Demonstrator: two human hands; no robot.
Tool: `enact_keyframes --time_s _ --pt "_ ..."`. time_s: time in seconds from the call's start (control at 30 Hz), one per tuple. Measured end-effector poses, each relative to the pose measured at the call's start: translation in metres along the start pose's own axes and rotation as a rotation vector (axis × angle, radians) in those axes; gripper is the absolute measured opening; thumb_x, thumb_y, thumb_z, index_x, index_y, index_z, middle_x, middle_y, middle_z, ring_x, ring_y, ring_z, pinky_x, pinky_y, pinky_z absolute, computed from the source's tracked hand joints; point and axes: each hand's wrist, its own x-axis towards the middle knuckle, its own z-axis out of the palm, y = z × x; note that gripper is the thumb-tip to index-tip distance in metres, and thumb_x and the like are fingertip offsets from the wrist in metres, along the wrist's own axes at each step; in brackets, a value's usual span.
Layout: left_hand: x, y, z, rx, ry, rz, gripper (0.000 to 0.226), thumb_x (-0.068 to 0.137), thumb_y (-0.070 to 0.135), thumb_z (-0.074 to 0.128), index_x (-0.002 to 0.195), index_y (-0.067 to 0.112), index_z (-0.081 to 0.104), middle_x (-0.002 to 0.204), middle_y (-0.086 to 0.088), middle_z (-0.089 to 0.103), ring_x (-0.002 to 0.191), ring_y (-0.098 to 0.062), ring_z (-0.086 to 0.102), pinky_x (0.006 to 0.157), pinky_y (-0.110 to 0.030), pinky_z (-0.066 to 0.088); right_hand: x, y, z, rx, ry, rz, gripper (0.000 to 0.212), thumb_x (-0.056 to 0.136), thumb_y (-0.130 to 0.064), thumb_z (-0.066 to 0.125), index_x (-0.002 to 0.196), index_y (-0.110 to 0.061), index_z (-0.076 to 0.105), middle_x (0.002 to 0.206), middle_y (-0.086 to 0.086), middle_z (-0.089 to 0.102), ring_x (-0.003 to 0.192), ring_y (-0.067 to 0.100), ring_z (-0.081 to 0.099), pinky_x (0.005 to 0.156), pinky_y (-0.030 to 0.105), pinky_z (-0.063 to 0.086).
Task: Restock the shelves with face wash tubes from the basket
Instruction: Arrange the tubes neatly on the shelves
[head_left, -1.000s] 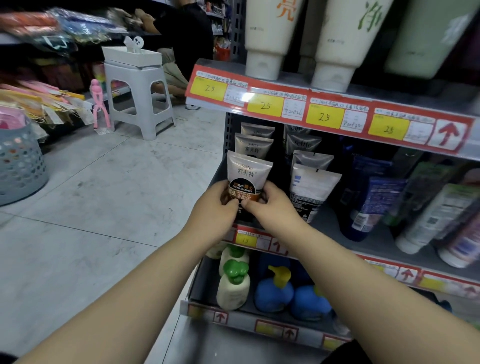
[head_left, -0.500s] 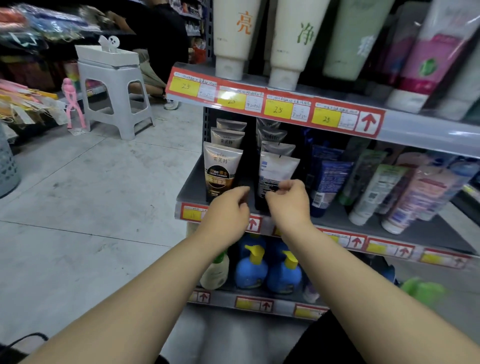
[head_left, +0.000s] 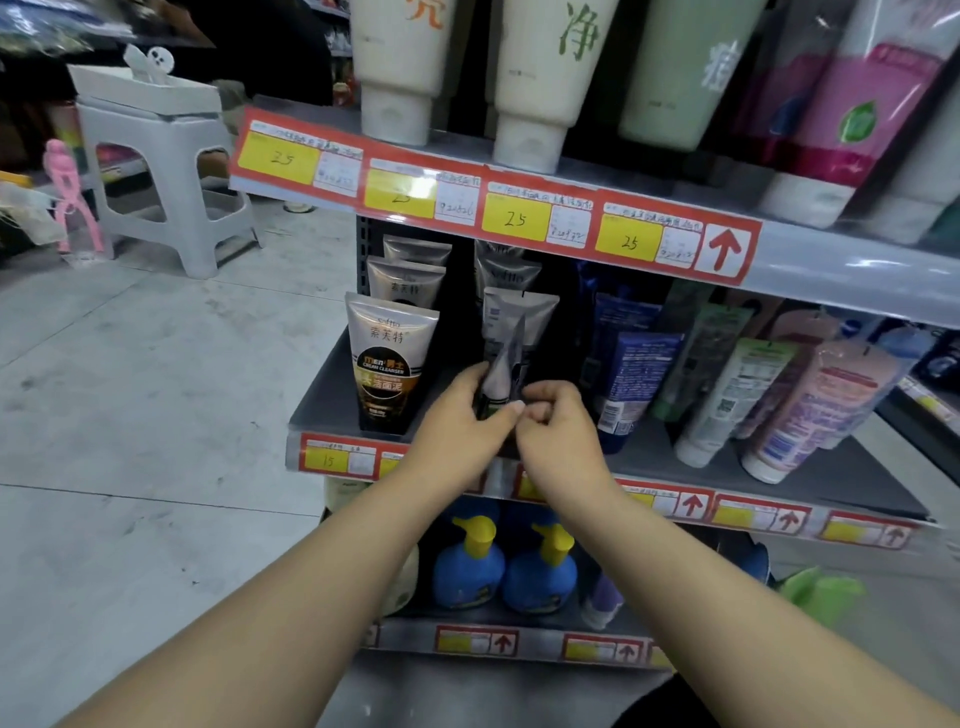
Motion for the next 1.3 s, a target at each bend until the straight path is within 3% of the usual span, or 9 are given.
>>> enact_keyframes --time_s 0.23,0.4,0.53,0.67,0.87,0.93,1.03,1.13,1.3 --pt "0.006 0.006 0.005 -0.094 -0.001 -0.068 0.028 0.088 0.018 0.058 0.116 0.021 0.06 0.11 0.004 0.061 0.105 -0.011 0.056 0.073 -0.016 0.039 0.022 -0.006 -0.007 0.063 -0.009 0.018 0.064 0.085 0.009 0.047 0.142 -0.011 0.029 0.137 0.005 0.045 0.12 0.012 0.044 0.102 0.027 0.04" --pt "0.009 0.006 0.01 -0.116 -0.007 -0.12 0.037 0.083 0.024 0.059 0.12 0.021 0.059 0.125 0.001 0.045 0.109 -0.01 0.047 0.088 -0.02 0.032 0.037 -0.008 -0.005 0.041 -0.105 0.023 0.071 0.084 -0.002 0.055 0.146 -0.02 0.025 0.136 0.002 0.049 0.119 0.017 0.05 0.105 0.04 0.042" --pt "0.01 0.007 0.009 -0.185 -0.057 -0.155 0.047 0.073 0.034 0.06 0.12 0.027 0.059 0.128 0.004 0.053 0.116 -0.011 0.052 0.103 -0.031 0.039 0.045 -0.006 -0.01 0.065 -0.188 0.051 0.072 0.083 0.0 0.057 0.145 -0.022 0.027 0.134 0.001 0.051 0.115 0.015 0.051 0.101 0.034 0.043" --pt "0.013 0.004 0.011 -0.223 -0.072 -0.149 0.045 0.078 0.029 0.066 0.117 0.034 0.046 0.112 0.009 0.061 0.104 -0.008 0.057 0.088 -0.023 0.043 0.049 -0.005 -0.017 0.056 -0.206 0.101 0.075 0.079 0.008 0.05 0.145 -0.022 0.031 0.136 0.007 0.051 0.119 0.022 0.053 0.103 0.042 0.045" --pt "0.022 0.004 0.009 -0.325 -0.057 -0.121 0.053 0.086 0.016 0.065 0.125 0.035 0.034 0.103 0.017 0.059 0.091 0.009 0.055 0.064 0.0 0.044 0.044 -0.003 -0.016 0.134 -0.224 0.116 0.054 0.084 0.009 0.042 0.131 -0.018 0.048 0.12 0.005 0.062 0.108 0.02 0.06 0.096 0.037 0.05" --pt "0.025 0.005 0.009 -0.388 -0.029 -0.139 0.054 0.088 0.016 0.063 0.131 0.032 0.034 0.108 0.011 0.061 0.094 0.006 0.055 0.068 -0.004 0.045 0.042 -0.004 -0.015 0.093 -0.236 0.096 0.053 0.084 0.007 0.041 0.125 -0.025 0.053 0.116 0.004 0.063 0.104 0.018 0.06 0.091 0.032 0.051" --pt "0.024 0.004 0.016 -0.366 0.044 -0.164 0.067 0.086 0.024 0.065 0.143 0.028 0.031 0.126 0.002 0.057 0.11 -0.009 0.057 0.092 -0.023 0.046 0.042 -0.003 -0.01 0.078 -0.241 0.108 0.042 0.086 0.002 0.045 0.114 -0.029 0.05 0.11 0.001 0.062 0.104 0.018 0.06 0.091 0.032 0.05" --pt "0.02 0.004 0.027 -0.296 0.143 -0.197 0.083 0.07 0.043 0.065 0.143 0.026 0.031 0.133 -0.002 0.053 0.118 -0.016 0.054 0.101 -0.036 0.045 0.047 -0.001 -0.007 0.12 -0.209 0.127 0.051 0.086 -0.006 0.053 0.131 -0.025 0.037 0.114 -0.004 0.056 0.103 0.015 0.057 0.089 0.03 0.048" --pt "0.021 0.007 0.028 -0.363 0.11 -0.194 0.056 0.09 0.022 0.058 0.141 0.024 0.035 0.111 0.009 0.059 0.093 0.0 0.056 0.069 -0.01 0.041 0.05 0.0 -0.006 0.119 -0.286 0.118 0.069 0.074 -0.011 0.055 0.135 -0.036 0.036 0.125 -0.002 0.059 0.111 0.018 0.058 0.1 0.044 0.047"
